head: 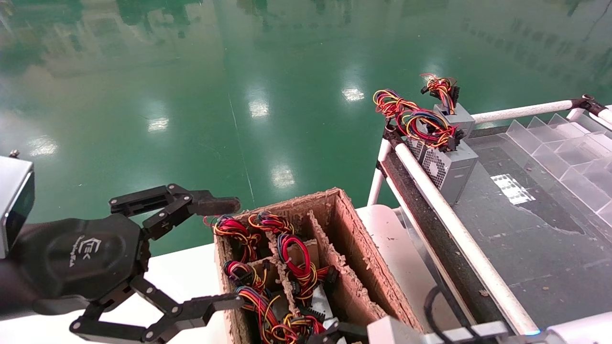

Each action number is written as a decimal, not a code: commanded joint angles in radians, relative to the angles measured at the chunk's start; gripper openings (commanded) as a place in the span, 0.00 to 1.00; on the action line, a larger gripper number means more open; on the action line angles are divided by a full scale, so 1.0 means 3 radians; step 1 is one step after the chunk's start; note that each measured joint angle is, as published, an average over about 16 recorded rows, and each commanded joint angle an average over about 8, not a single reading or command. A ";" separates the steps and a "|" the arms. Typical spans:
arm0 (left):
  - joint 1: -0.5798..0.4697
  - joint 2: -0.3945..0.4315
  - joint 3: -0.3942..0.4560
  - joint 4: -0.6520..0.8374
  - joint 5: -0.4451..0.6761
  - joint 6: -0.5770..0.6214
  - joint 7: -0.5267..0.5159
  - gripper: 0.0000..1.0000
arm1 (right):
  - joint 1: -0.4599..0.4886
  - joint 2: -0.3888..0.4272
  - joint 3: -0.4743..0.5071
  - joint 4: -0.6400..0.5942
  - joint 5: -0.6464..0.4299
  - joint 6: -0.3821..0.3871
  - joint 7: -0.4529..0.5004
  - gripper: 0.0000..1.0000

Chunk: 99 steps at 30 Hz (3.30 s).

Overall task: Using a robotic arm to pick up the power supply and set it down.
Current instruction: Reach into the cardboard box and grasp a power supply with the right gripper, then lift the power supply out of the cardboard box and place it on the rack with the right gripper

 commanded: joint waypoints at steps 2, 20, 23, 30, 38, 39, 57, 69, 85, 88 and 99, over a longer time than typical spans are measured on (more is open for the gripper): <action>0.0000 0.0000 0.0001 0.0000 0.0000 0.0000 0.0000 1.00 | -0.0033 -0.0061 -0.0018 0.0011 -0.0026 0.0020 -0.0102 0.00; -0.0001 -0.0002 0.0005 0.0000 -0.0003 -0.0002 0.0002 1.00 | -0.0195 -0.0325 -0.0076 0.0041 -0.0277 0.0218 -0.0702 0.00; -0.0001 -0.0002 0.0006 0.0000 -0.0004 -0.0002 0.0003 1.00 | -0.0207 -0.0361 -0.0086 0.0042 -0.0304 0.0250 -0.0734 0.00; -0.0002 -0.0003 0.0007 0.0000 -0.0005 -0.0003 0.0004 1.00 | -0.0223 -0.0389 -0.0089 0.0042 -0.0323 0.0290 -0.0760 0.00; -0.0002 -0.0004 0.0009 0.0000 -0.0006 -0.0004 0.0005 1.00 | -0.0246 -0.0360 -0.0070 0.0042 -0.0309 0.0298 -0.0780 0.00; -0.0002 -0.0004 0.0009 0.0000 -0.0006 -0.0004 0.0005 1.00 | -0.0249 -0.0355 -0.0066 0.0042 -0.0304 0.0298 -0.0782 0.00; -0.0003 -0.0006 0.0013 0.0000 -0.0009 -0.0006 0.0007 1.00 | -0.0297 -0.0111 0.0137 0.0031 0.0052 0.0303 -0.0585 0.00; -0.0003 -0.0007 0.0016 0.0000 -0.0011 -0.0007 0.0008 1.00 | -0.0222 0.0220 0.0461 0.0019 0.0726 0.0153 -0.0261 0.00; -0.0004 -0.0008 0.0019 0.0000 -0.0013 -0.0008 0.0010 1.00 | 0.0149 0.0486 0.0768 -0.0233 0.1334 0.0200 0.0246 0.00; -0.0004 -0.0008 0.0020 0.0000 -0.0014 -0.0009 0.0010 1.00 | 0.0320 0.0465 0.0780 -0.0428 0.1323 0.0225 0.0286 0.00; -0.0005 -0.0009 0.0022 0.0000 -0.0015 -0.0010 0.0011 1.00 | 0.1046 0.0290 0.0718 -0.1496 0.1036 0.0181 0.0107 0.00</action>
